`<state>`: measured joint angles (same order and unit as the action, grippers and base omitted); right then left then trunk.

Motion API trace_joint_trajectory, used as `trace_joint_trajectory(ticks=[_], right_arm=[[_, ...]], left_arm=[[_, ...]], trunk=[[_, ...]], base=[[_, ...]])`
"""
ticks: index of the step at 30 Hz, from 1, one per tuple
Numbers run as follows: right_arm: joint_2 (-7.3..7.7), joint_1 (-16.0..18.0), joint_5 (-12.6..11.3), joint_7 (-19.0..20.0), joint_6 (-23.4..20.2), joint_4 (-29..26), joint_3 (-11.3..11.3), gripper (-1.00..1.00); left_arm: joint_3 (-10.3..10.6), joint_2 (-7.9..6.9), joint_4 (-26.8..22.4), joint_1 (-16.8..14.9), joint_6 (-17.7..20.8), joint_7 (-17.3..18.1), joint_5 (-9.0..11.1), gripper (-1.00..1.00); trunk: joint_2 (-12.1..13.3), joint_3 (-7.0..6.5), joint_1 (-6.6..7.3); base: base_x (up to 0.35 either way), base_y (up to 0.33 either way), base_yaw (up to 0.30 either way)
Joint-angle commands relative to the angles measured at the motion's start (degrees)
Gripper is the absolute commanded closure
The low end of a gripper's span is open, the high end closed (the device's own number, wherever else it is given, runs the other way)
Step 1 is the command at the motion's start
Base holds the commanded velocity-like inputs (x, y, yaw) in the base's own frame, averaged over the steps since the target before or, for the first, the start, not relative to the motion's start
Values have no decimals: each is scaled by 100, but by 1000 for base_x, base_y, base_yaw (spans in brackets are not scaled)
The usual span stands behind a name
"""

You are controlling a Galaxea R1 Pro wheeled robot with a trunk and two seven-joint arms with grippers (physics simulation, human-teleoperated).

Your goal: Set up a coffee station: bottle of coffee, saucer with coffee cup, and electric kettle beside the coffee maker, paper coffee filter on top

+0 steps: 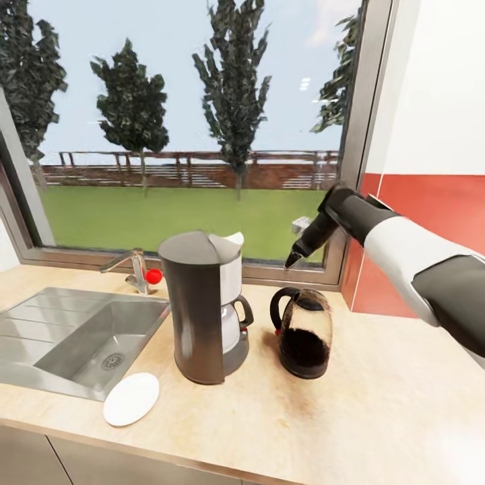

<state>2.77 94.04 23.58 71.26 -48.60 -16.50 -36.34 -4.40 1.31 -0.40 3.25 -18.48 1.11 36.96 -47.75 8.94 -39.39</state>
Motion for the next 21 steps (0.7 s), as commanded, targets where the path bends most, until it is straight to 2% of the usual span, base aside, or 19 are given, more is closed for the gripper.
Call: trace_joint_trajectory(ticks=[1, 2, 3, 7, 12, 17, 20, 21], right_arm=[[74, 0, 33, 57, -80, -167, 76, -100], [108, 0, 23, 58, -101, -232, 116, -100], [225, 0, -3, 61, -188, -468, 304, -100], [399, 0, -16, 52, -285, -783, 552, -100], [584, 0, -15, -43, -324, -951, 685, -100], [630, 0, -17, -683, -332, -975, 765, -100], [624, 0, -19, -1004, -337, -977, 891, -100], [610, 0, -20, -1714, -309, -978, 1011, -100]], left_arm=[[-43, 1, -4, 0, -15, 12, -13, -100], [-43, 1, -4, 0, -15, 12, -13, -100], [-43, 1, -4, 0, -15, 12, -14, -100], [-43, 1, -4, 0, -41, 12, -14, -100], [-43, 1, -5, 0, -78, 12, -14, -100], [-47, -10, -4, 0, -53, 12, -14, -100], [-48, -14, -9, 0, -42, 12, -20, -100], [-45, -15, -14, 0, -37, 12, -38, -100]], trunk=[[37, -11, 21], [77, -29, 43], [117, -47, 65], [157, -65, 87], [157, -65, 87], [157, -65, 87], [157, -65, 87], [157, -65, 87]], base=[[0, 0, 0], [0, 0, 0], [0, 0, 0], [0, 0, 0], [-91, 0, 0], [-298, 0, 0], [-322, 0, 0], [-330, 0, 0]])
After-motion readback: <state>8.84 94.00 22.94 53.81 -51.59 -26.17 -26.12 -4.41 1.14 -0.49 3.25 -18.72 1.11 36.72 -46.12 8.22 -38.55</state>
